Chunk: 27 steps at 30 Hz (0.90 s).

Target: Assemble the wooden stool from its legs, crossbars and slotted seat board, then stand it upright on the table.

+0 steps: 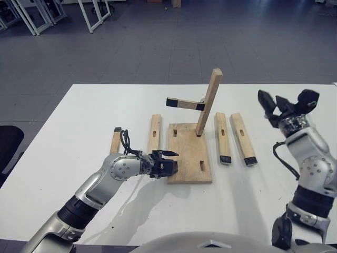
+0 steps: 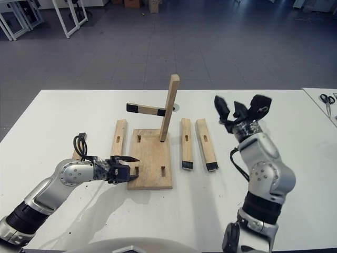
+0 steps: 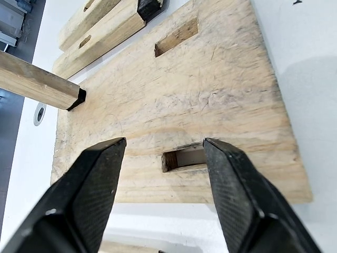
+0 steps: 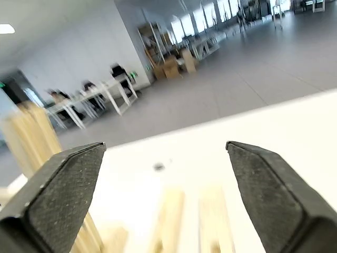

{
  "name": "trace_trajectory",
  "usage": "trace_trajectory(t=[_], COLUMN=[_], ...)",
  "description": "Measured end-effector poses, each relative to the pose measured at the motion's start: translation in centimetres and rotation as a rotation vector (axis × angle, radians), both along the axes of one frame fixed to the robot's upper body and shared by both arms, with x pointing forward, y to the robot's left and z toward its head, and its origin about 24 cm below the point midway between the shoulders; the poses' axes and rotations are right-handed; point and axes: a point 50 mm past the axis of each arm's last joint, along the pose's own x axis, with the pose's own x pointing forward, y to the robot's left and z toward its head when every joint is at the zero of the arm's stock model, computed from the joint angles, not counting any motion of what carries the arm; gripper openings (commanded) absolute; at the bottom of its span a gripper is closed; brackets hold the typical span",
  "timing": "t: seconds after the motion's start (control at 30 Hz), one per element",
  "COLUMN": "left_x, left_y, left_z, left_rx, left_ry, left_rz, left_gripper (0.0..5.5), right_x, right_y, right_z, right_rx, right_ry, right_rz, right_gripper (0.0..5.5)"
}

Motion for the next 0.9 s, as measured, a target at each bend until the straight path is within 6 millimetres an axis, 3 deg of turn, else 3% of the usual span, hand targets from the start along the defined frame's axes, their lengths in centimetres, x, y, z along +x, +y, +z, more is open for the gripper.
trace_trajectory(t=[0.07, 0.13, 0.33, 0.73, 0.9], left_x=[0.1, 0.2, 0.7, 1.3, 2.1], left_y=[0.0, 0.1, 0.1, 0.9, 2.6], left_z=[0.2, 0.3, 0.9, 2.4, 2.7], left_rx=[-0.001, 0.0, 0.01, 0.004, 0.025], left_ry=[-0.001, -0.001, 0.001, -0.014, -0.044], left_rz=[0.008, 0.013, 0.062, 0.146, 0.221], left_gripper=[2.75, 2.75, 2.75, 2.75, 2.75], right_x=[-1.4, -2.4, -4.1, -4.5, -3.9], right_y=[0.4, 1.0, 1.3, 1.6, 0.9], right_z=[-3.1, -4.9, -7.8, -9.2, -8.3], right_rx=[-0.033, -0.104, -0.307, -0.364, -0.361], right_ry=[0.141, 0.222, 0.345, 0.38, 0.312], right_rz=[-0.016, -0.002, 0.011, 0.009, -0.039], right_gripper=[4.22, 4.22, 4.22, 2.06, 2.02])
